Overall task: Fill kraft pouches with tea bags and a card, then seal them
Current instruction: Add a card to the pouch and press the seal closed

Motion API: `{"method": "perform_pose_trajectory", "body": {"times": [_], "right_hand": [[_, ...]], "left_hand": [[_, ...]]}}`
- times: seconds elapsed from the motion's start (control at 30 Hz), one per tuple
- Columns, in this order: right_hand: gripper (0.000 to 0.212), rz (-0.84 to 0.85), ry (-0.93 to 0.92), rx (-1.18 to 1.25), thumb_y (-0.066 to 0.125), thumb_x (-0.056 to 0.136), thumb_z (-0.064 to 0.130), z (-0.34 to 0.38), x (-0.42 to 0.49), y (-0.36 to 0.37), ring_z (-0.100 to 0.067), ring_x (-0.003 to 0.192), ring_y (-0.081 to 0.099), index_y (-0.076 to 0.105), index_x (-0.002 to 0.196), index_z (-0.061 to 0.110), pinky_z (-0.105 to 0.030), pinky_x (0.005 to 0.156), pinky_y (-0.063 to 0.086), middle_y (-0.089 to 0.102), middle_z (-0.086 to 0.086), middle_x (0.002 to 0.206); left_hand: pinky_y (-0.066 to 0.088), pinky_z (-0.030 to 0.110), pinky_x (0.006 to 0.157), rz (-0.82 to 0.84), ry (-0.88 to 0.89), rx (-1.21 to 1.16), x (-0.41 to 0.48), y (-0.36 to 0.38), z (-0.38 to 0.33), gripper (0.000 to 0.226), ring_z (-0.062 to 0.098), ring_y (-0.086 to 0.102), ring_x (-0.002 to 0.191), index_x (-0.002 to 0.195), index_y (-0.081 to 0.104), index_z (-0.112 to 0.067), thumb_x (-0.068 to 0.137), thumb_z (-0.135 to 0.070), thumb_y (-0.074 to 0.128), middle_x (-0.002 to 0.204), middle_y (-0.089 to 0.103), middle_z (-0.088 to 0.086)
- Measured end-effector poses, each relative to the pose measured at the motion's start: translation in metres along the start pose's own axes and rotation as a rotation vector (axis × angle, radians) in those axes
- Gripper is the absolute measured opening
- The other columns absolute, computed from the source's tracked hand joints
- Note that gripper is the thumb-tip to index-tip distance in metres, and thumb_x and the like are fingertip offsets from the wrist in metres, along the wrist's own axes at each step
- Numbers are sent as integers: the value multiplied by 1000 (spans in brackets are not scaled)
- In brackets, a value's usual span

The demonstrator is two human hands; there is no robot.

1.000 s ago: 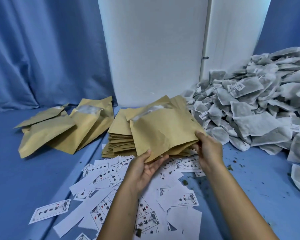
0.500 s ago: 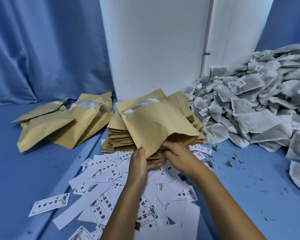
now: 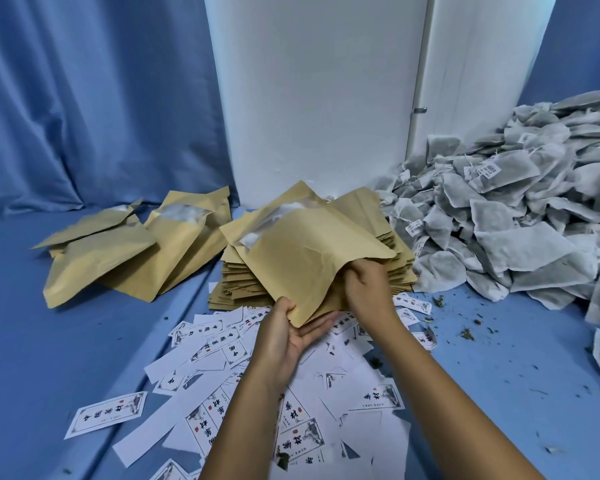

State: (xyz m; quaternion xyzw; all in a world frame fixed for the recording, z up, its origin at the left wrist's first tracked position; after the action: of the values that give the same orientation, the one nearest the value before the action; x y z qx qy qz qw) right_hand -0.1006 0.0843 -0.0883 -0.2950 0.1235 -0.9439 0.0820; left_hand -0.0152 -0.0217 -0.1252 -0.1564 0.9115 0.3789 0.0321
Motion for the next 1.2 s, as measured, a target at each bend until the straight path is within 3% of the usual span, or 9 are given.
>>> {"method": "perform_pose_trajectory", "body": {"times": [0.13, 0.2, 0.3, 0.4, 0.47, 0.77, 0.97, 1.1, 1.2], "right_hand": [[26, -549, 200, 250, 48, 81, 6, -20, -17, -37, 3, 58, 51, 60, 72, 26, -19, 58, 42, 60, 13, 68], [8, -472, 386, 393, 62, 88, 21, -33, -14, -43, -1, 75, 56, 57, 94, 22, -20, 68, 45, 59, 9, 86], [35, -161, 515, 522, 62, 89, 38, -48, -12, -35, -13, 91, 64, 56, 112, 12, -27, 81, 53, 64, 0, 100], [7, -5, 464, 418, 60, 92, 15, -52, -19, -27, -13, 67, 67, 63, 95, 9, -25, 62, 57, 70, 7, 72], [14, 21, 475, 371, 52, 93, 0, -53, -22, -25, -21, 56, 67, 63, 86, 5, -35, 62, 59, 69, -1, 61], [7, 134, 556, 319, 62, 79, -3, -44, -24, -23, -20, 53, 59, 61, 74, 2, -25, 47, 46, 67, -10, 64], [16, -70, 854, 532, 48, 90, 5, -60, -30, -4, -19, 43, 44, 49, 74, 9, -26, 44, 32, 48, -7, 54], [20, -105, 810, 540, 51, 89, 18, -60, -25, -12, -14, 41, 49, 51, 70, 13, -23, 41, 35, 53, 0, 50], [37, -371, 652, 647, 42, 96, 34, -55, -19, -39, -14, 44, 53, 53, 69, 11, -27, 45, 44, 55, -1, 54]], "left_hand": [[60, 33, 65, -25, -7, 36, 1, -2, -2, 19, 38, 69, 87, 111, 53, -3, 95, -13, 49, 95, 71, 22], [58, 25, 58, -22, -28, 114, 1, -1, 1, 21, 37, 70, 88, 111, 52, 0, 96, -14, 49, 95, 71, 22], [57, 24, 56, -46, -28, 180, 4, -3, 5, 17, 37, 70, 87, 106, 52, 4, 93, -4, 48, 92, 71, 22], [59, 27, 57, -71, -32, 211, 4, -6, 7, 15, 31, 71, 77, 103, 55, 1, 92, -8, 52, 86, 73, 18], [60, 32, 63, -70, -44, 185, 4, -6, 10, 22, 30, 71, 78, 107, 58, -1, 91, -17, 59, 91, 72, 18], [58, 35, 56, 10, -67, 49, 1, 2, 9, 19, 31, 71, 76, 107, 54, 5, 89, 7, 49, 91, 72, 21], [59, 38, 60, 37, -72, 149, -2, 3, 15, 31, 46, 66, 88, 118, 48, 9, 88, 13, 46, 106, 64, 32], [59, 36, 59, 38, -61, 216, -1, 1, 18, 27, 45, 67, 82, 112, 49, 7, 86, 15, 47, 94, 67, 32], [59, 32, 58, 39, -25, 236, 1, 0, 16, 23, 46, 67, 84, 104, 51, 3, 86, 17, 45, 91, 68, 30]]}}
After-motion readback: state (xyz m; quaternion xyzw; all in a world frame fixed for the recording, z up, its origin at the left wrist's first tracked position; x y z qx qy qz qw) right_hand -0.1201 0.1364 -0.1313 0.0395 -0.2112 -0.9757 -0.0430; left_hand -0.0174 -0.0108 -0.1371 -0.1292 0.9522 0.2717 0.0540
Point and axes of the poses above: each hand's wrist, its own x-axis towards the middle knuckle, its own y-axis out of the palm, z = x × y, the point moved 3 cm from there along x, towards the middle knuckle
